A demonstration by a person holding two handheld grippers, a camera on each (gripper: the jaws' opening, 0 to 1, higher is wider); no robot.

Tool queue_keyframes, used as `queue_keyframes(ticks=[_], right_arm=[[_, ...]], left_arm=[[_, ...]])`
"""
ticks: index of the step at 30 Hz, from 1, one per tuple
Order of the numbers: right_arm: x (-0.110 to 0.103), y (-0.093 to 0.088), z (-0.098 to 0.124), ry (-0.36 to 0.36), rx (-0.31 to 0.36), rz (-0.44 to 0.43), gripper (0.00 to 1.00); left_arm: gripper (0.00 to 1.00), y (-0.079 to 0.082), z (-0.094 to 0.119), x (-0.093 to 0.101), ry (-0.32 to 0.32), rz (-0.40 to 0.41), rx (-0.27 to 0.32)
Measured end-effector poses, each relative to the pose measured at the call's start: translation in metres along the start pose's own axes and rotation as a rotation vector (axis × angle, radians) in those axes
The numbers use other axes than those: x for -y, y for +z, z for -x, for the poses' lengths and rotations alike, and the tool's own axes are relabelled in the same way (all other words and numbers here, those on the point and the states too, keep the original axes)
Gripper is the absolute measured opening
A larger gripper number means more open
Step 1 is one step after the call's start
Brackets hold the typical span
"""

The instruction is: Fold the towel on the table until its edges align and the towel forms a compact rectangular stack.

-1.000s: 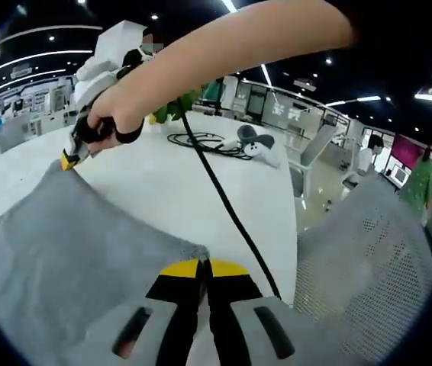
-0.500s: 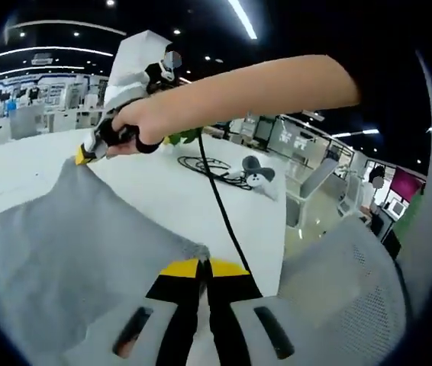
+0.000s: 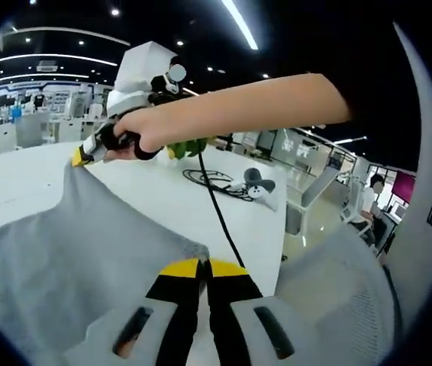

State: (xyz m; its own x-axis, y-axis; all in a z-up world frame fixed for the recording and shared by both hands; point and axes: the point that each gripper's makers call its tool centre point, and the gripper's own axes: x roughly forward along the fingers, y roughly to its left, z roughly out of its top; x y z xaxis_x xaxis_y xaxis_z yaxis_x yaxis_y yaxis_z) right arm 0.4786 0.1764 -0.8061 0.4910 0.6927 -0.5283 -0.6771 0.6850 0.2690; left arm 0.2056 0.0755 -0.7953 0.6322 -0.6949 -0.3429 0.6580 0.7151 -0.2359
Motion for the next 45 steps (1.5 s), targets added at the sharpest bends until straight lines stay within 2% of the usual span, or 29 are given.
queue_keyframes(ticks=[8,21,29,37,39,45], right_arm=[[-0.022,0.014,-0.003,0.042,0.036,0.034,0.00],[-0.056,0.026,-0.012,0.085,0.051,0.044,0.00],[-0.077,0.035,-0.020,0.109,0.056,0.058,0.00],[-0.098,0.038,-0.029,0.130,0.057,0.062,0.00],[-0.103,0.039,-0.031,0.137,0.057,0.062,0.00],[-0.113,0.042,-0.037,0.145,0.063,0.055,0.00]], left_arm=[[0.03,0.014,0.016,-0.004,0.020,0.006,0.043],[0.03,0.013,0.039,-0.009,0.062,0.031,0.052],[0.03,0.016,0.060,-0.017,0.118,0.068,0.081],[0.03,0.009,0.084,-0.030,0.175,0.087,0.088],[0.03,0.006,0.091,-0.033,0.191,0.112,0.085],[0.03,0.005,0.108,-0.044,0.257,0.140,0.101]])
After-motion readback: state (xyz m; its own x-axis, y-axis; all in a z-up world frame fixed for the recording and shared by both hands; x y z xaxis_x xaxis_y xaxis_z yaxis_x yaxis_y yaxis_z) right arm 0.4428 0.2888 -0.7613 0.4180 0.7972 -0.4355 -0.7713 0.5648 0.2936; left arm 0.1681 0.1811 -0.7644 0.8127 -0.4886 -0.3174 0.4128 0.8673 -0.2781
